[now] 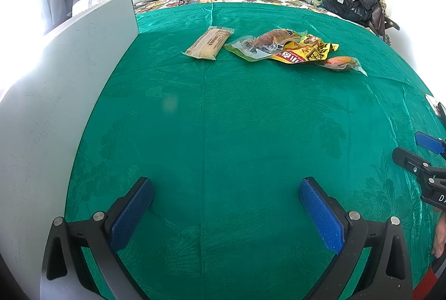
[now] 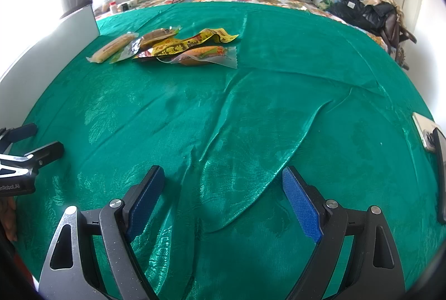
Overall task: Organize snacks
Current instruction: 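Lower the open left tool over the beige wafer bar packet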
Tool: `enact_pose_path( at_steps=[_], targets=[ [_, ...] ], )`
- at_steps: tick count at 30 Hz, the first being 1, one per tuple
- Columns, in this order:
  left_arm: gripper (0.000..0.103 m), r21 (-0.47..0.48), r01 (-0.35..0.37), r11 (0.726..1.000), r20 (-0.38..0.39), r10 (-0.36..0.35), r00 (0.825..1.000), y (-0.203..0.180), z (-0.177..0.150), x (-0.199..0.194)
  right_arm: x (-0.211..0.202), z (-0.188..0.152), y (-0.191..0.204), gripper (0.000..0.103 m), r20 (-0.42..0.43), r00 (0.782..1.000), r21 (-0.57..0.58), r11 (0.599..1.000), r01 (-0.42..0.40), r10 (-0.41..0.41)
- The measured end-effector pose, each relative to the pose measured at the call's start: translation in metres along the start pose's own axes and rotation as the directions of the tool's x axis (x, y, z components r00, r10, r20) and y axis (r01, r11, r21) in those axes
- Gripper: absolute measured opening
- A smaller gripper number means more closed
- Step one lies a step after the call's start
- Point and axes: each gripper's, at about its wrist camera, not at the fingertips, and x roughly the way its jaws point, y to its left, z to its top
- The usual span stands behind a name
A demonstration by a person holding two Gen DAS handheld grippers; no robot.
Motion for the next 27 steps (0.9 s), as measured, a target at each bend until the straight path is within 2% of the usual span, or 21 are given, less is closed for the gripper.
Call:
enact_pose_path(
  at_steps=[5,7,8,10,13,16,18,22,23,24,25,26,27],
  targets=[
    [0.103,0.004,0.006,1.000,-0.008,-0.006,1.000,0.000,0.003,0.003,0.000,0.000,0.000,0.089,0.000,1.000,0.000,1.000,0.000,0.000],
    [0.103,0.054,0.043,0.998,-0.079,-0.039,0.996,-0.001,0.013,0.007,0.000,0.000,0.000,0.089,0.000,1.000,0.000,1.000,0.000,0.000],
    [0.103,0.088,0.069,0.994,-0.137,-0.057,0.989,-0.001,0.024,0.013,0.000,0.000,0.000,0.089,0.000,1.000,0.000,1.000,0.000,0.000],
    [0.102,0.092,0.076,0.993,-0.168,-0.060,0.984,0.003,0.047,0.019,0.000,0.000,0.000,0.089,-0.001,1.000,0.000,1.000,-0.001,0.001],
    [0.102,0.025,0.058,0.998,-0.114,-0.055,0.992,0.017,0.094,0.024,0.000,0.000,0.000,0.089,-0.001,1.000,-0.001,1.000,0.000,0.000],
    [0.101,-0.095,0.050,0.994,-0.098,-0.059,0.993,0.039,0.139,0.045,0.000,0.000,0.000,0.089,-0.001,1.000,-0.001,1.000,-0.001,0.001],
    [0.097,-0.143,0.047,0.989,-0.101,-0.061,0.993,0.048,0.159,0.064,0.000,0.000,0.000,0.089,-0.002,1.000,0.000,1.000,-0.001,0.001],
    [0.088,-0.064,0.017,0.998,-0.182,-0.029,0.983,0.042,0.178,0.102,0.000,0.000,0.000,0.089,-0.002,1.000,-0.001,1.000,-0.001,0.001],
    [0.084,-0.034,0.025,0.999,-0.192,-0.032,0.981,0.038,0.179,0.108,0.000,0.000,0.000,0.089,-0.002,1.000,-0.001,1.000,-0.001,0.001],
    [0.071,-0.008,0.037,0.999,-0.195,-0.038,0.980,0.035,0.179,0.111,0.000,0.000,0.000,0.089,-0.002,1.000,-0.001,1.000,-0.001,0.001],
    [0.063,0.016,0.051,0.999,-0.189,-0.047,0.981,0.032,0.178,0.112,0.000,0.000,0.000,0.089,-0.002,1.000,-0.001,1.000,-0.001,0.001],
    [0.040,0.030,0.058,0.998,-0.157,-0.052,0.986,0.031,0.177,0.108,0.000,0.000,0.000,0.089,-0.002,1.000,-0.001,1.000,-0.001,0.001],
    [0.025,0.027,0.063,0.998,-0.156,-0.058,0.986,0.032,0.175,0.107,0.000,0.000,0.000,0.089,-0.002,1.000,0.000,1.000,-0.001,0.001]
  ],
)
